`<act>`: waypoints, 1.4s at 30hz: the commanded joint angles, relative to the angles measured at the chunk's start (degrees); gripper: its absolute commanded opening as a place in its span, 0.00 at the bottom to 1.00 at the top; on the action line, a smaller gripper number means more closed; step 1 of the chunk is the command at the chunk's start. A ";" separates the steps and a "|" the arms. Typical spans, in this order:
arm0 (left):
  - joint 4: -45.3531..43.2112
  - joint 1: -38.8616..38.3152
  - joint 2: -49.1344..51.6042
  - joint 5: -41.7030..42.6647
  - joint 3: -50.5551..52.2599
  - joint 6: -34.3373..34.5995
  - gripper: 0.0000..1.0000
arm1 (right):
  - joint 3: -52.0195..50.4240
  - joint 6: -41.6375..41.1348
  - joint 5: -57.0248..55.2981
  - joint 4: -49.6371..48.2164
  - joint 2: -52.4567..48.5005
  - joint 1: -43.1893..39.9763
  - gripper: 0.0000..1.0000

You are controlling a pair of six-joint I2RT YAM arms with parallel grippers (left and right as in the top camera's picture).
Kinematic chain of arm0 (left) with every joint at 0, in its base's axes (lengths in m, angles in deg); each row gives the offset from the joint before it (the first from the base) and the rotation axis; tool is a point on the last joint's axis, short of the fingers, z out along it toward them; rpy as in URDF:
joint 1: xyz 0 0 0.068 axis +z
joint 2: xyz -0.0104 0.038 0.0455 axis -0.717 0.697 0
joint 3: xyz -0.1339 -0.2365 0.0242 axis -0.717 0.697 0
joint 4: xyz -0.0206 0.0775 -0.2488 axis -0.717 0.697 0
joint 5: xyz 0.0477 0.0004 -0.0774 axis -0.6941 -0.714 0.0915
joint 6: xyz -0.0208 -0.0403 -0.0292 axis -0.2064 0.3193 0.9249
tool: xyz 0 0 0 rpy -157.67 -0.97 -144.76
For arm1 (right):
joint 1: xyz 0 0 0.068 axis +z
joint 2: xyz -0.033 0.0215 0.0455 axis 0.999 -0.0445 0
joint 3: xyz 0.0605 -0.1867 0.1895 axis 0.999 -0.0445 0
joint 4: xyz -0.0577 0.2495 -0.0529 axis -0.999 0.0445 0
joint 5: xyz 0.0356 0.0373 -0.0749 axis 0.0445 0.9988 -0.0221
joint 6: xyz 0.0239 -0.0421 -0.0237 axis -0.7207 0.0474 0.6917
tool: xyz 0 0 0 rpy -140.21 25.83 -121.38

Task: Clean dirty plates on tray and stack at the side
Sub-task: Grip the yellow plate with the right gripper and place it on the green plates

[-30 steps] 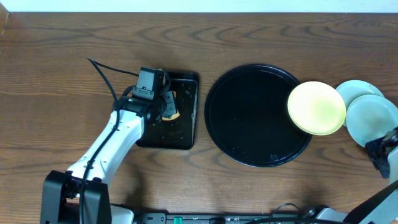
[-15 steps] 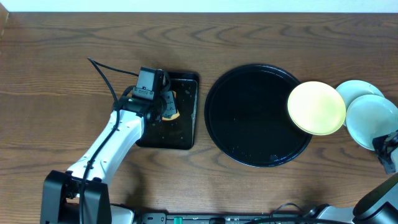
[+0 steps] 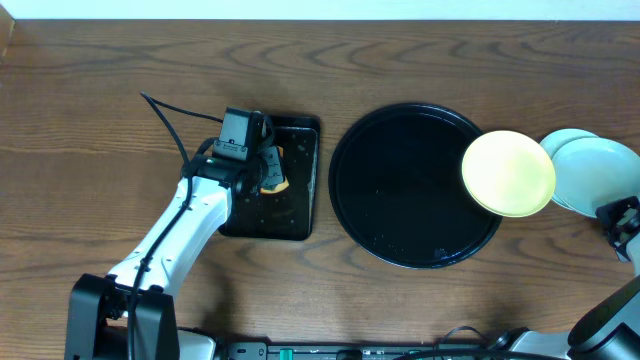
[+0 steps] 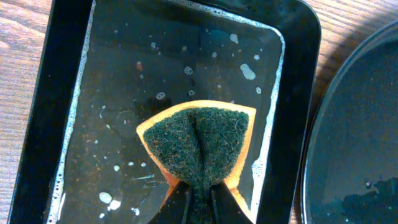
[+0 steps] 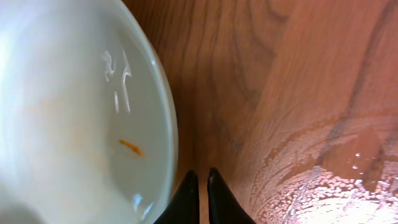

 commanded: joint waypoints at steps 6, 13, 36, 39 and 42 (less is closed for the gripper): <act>0.11 0.20 0.28 -0.13 0.55 -0.72 0.08 | -0.24 2.25 6.08 -0.15 -0.24 0.55 0.07; 0.11 0.20 0.28 -0.13 0.55 -0.74 0.08 | -0.13 7.10 25.90 -3.56 2.56 1.46 0.19; 0.15 0.20 0.31 -0.13 0.55 -0.72 0.08 | -2.10 9.33 14.86 13.81 4.13 17.40 0.47; 0.15 0.20 0.28 -0.13 0.55 -0.72 0.09 | -3.28 8.87 14.47 12.20 4.13 17.38 0.42; 0.15 0.20 0.28 -0.13 0.55 -0.72 0.08 | -6.12 7.21 13.60 8.26 4.13 17.42 0.39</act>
